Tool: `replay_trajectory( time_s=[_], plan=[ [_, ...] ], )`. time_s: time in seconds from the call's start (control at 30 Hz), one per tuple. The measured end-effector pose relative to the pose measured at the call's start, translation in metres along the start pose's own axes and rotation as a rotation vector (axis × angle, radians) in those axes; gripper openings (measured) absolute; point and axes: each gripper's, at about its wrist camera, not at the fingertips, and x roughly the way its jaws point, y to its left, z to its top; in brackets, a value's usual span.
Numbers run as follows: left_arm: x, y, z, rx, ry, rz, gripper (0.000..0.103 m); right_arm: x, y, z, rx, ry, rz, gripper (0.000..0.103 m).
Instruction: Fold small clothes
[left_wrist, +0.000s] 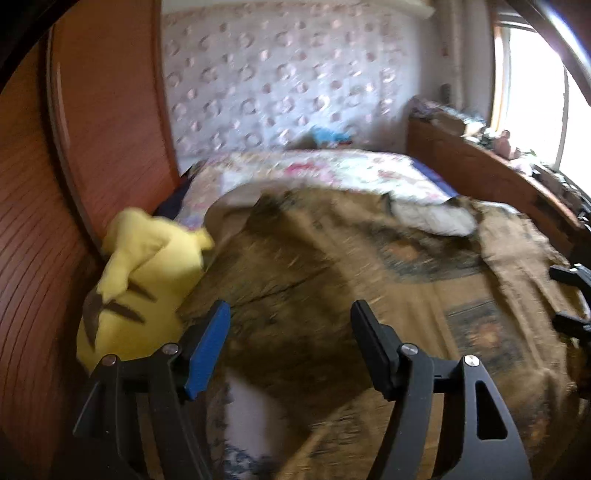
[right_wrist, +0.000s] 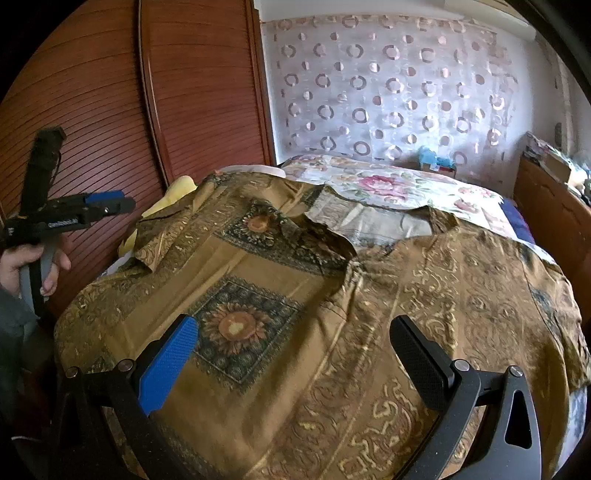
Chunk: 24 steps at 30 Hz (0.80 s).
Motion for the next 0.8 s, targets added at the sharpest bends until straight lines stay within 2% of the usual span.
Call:
replay_trajectory(
  time_s=[0.27, 0.53, 0.67, 0.73, 0.8],
  plan=[
    [0.038, 0.018, -0.021, -0.084, 0.121, -0.010, 0.069, 0.012, 0.016, 0.009, -0.036, -0.003, 0.031, 0.103],
    [0.049, 0.021, -0.024, -0.114, 0.164, -0.029, 0.068, 0.014, 0.020, 0.004, -0.039, 0.007, 0.048, 0.103],
    [0.048, 0.021, -0.025, -0.115, 0.165, -0.014, 0.058, 0.014, 0.019, 0.003, -0.029, 0.010, 0.048, 0.103],
    [0.046, 0.022, -0.026, -0.114, 0.162, -0.010, 0.045, 0.013, 0.019, 0.002, -0.027, 0.008, 0.047, 0.103],
    [0.045, 0.022, -0.027, -0.113, 0.166, -0.013, 0.037, 0.012, 0.019, 0.001, -0.024, 0.007, 0.046, 0.103]
  ],
)
